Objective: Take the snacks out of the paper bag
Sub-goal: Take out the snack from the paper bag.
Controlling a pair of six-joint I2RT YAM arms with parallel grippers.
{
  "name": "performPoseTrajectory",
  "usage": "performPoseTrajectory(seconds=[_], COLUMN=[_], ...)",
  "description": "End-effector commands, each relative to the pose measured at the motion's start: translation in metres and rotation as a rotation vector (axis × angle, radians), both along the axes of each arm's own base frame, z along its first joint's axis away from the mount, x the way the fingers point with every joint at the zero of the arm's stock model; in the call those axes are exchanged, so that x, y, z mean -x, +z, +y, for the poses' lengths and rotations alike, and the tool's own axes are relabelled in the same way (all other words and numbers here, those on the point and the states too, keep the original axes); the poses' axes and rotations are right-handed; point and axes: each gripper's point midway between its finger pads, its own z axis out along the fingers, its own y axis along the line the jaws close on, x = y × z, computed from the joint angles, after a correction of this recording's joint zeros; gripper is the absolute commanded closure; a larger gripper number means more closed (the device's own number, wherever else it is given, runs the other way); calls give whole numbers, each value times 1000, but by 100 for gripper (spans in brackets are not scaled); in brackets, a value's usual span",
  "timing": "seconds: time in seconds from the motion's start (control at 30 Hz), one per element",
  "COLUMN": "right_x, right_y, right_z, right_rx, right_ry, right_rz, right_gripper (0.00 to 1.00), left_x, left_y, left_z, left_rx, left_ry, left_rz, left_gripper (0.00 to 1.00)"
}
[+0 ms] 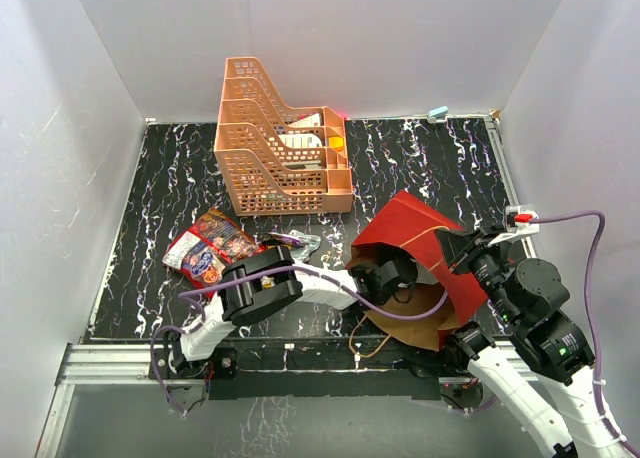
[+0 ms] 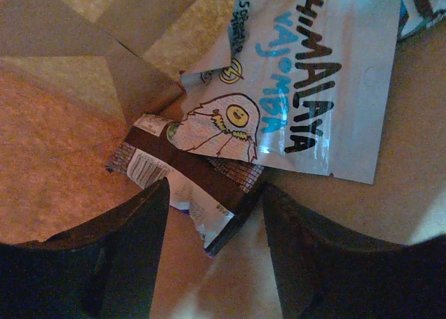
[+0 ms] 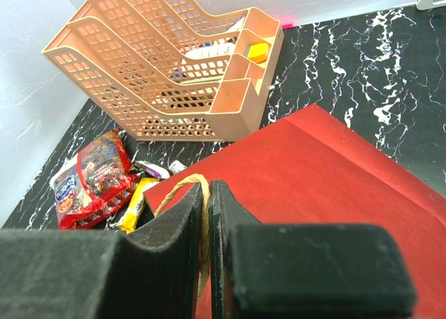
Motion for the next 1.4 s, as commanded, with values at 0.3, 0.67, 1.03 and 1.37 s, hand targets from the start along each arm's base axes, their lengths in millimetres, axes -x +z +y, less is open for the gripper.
performPoseTrajectory(seconds=[0.3, 0.67, 1.03, 1.37], right_x=[-3, -5, -6, -6], right_y=[14, 12, 11, 11], right_z=[1, 2, 3, 1], right_rx=[-12, -6, -1, -4], right_ry=[3, 2, 4, -8], right_rz=[-57, -48, -42, -42], right_gripper=[91, 91, 91, 91], left_x=[-7, 49, 131, 136], left_y=[22, 48, 80, 97], left_z=[-3, 12, 41, 111], left_rx=[26, 144, 148, 201], left_ry=[-25, -91, -137, -3], left_rz=[51, 301, 368, 426], left_gripper=[90, 100, 100, 100])
